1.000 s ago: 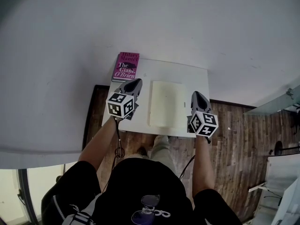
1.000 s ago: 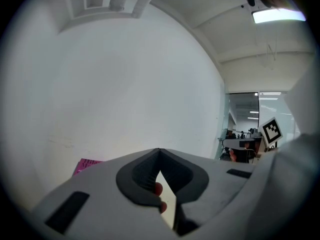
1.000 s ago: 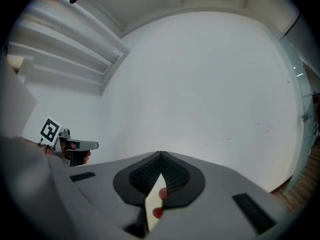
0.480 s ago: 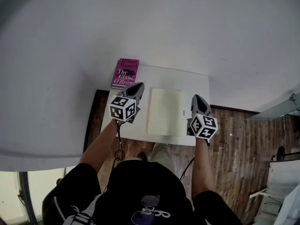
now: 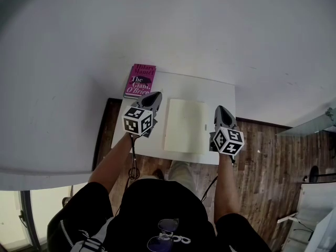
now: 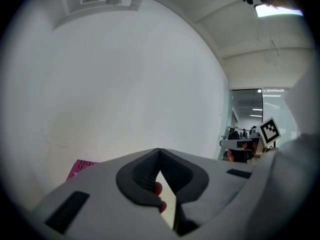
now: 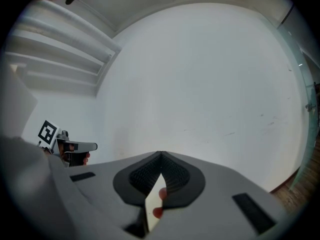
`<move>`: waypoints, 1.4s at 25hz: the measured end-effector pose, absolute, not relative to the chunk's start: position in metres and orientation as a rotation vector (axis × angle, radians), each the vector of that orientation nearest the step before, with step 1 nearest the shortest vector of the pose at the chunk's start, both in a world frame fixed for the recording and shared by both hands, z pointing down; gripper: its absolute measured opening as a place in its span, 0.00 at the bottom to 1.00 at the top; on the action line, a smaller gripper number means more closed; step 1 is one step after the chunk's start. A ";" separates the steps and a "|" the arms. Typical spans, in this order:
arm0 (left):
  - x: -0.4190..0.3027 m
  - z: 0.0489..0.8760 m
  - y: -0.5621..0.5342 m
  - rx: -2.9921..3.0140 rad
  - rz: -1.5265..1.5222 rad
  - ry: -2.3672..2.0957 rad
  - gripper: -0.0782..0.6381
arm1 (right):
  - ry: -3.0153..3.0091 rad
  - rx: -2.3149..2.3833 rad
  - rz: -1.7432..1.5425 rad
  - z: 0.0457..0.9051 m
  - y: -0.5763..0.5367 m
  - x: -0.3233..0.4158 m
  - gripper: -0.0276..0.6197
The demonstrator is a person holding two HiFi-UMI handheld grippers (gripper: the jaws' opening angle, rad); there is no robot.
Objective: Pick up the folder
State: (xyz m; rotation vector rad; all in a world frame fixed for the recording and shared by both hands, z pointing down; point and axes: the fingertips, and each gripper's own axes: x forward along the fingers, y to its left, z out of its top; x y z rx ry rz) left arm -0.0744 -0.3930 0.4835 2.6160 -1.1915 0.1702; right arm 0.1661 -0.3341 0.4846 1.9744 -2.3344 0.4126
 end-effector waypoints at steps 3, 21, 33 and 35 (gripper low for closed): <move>-0.073 0.490 -0.392 2.607 0.177 -1.185 0.13 | -2.333 1.959 0.428 0.492 -0.334 0.167 0.08; -0.048 0.557 -0.377 2.518 0.228 -0.974 0.14 | -2.286 1.790 0.626 0.569 -0.333 0.182 0.12; -0.041 0.629 -0.370 2.369 0.363 -0.901 0.37 | -2.226 1.676 0.780 0.630 -0.333 0.194 0.39; -0.039 0.640 -0.369 2.340 0.373 -0.891 0.40 | -2.219 1.653 0.811 0.641 -0.332 0.195 0.40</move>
